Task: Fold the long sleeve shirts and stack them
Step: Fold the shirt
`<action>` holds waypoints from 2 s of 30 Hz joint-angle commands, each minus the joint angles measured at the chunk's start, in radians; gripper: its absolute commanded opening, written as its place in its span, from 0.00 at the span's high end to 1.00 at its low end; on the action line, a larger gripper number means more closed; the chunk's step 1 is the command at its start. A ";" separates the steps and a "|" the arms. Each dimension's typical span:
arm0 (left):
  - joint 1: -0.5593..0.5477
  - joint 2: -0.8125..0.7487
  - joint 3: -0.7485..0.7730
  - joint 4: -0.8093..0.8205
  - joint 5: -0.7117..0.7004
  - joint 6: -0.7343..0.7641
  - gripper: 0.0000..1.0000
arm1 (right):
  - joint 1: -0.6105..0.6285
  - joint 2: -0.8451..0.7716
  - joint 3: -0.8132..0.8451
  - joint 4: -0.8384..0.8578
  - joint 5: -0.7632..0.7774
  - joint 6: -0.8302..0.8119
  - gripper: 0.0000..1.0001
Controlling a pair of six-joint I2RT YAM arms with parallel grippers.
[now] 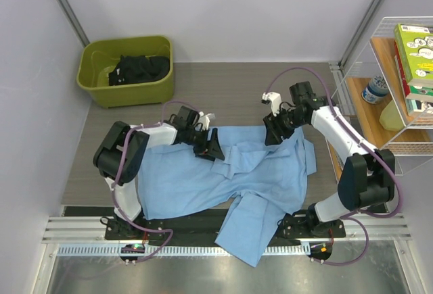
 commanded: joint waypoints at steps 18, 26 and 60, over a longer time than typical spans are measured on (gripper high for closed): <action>0.004 -0.102 0.049 0.105 0.136 -0.071 0.91 | -0.025 -0.058 -0.010 -0.011 0.006 0.035 0.45; -0.050 -0.233 0.146 -0.133 0.137 0.096 1.00 | -0.122 -0.035 0.032 0.006 -0.040 0.063 0.45; 0.162 -0.374 0.011 -0.404 -0.007 0.293 0.34 | 0.340 0.517 0.347 0.156 -0.138 0.111 0.40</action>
